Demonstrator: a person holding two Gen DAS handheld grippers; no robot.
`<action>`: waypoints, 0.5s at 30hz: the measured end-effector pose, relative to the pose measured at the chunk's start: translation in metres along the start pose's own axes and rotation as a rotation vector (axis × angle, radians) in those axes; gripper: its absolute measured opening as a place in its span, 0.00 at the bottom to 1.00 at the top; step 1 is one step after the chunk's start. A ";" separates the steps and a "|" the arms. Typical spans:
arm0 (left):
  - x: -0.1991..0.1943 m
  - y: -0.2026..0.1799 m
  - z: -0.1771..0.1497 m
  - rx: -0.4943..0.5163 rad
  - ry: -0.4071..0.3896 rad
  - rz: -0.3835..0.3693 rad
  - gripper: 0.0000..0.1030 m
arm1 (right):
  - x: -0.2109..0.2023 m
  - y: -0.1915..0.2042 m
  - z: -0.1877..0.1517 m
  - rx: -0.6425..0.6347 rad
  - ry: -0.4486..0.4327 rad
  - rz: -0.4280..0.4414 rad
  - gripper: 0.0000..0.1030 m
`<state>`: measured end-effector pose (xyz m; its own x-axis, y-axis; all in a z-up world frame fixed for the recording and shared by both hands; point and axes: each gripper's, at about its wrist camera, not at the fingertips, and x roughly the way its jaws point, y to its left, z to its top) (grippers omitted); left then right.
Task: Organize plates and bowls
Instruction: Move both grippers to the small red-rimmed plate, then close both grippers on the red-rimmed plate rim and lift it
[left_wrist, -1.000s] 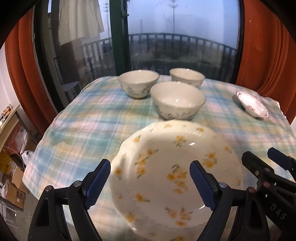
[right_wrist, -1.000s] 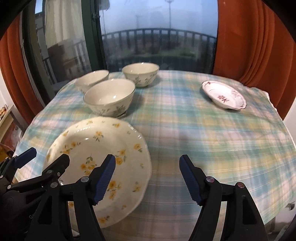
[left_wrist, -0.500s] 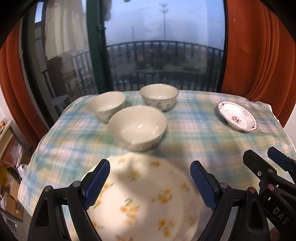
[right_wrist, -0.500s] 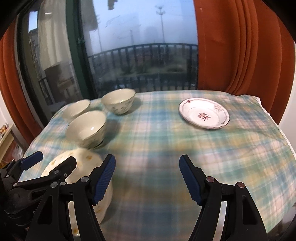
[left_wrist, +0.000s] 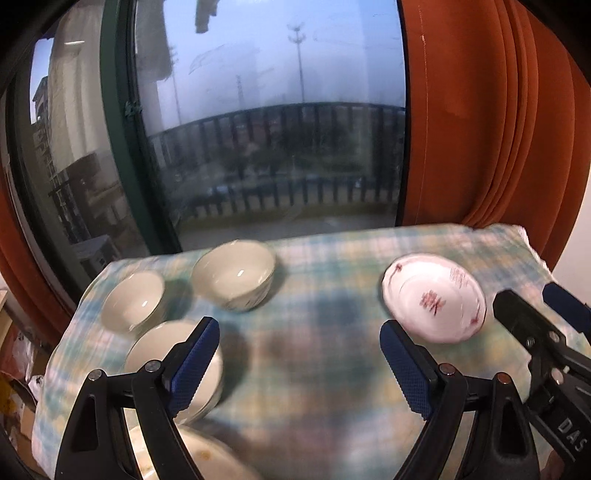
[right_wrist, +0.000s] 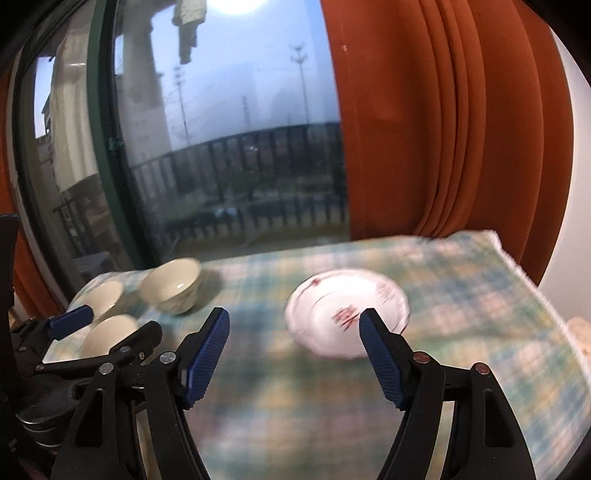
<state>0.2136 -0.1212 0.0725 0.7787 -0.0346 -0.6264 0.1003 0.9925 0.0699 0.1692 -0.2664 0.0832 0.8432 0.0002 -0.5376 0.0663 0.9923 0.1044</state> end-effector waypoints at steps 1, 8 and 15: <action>0.006 -0.007 0.007 0.000 0.000 0.002 0.87 | 0.004 -0.006 0.005 0.004 0.008 0.012 0.77; 0.036 -0.043 0.043 0.000 0.000 -0.007 0.87 | 0.045 -0.049 0.047 0.034 0.051 0.101 0.88; 0.086 -0.082 0.054 -0.018 0.067 -0.058 0.87 | 0.106 -0.087 0.066 0.059 0.138 0.048 0.89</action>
<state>0.3058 -0.2116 0.0545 0.7289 -0.0849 -0.6793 0.1324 0.9910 0.0183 0.2878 -0.3613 0.0725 0.7652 0.0685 -0.6402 0.0626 0.9817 0.1799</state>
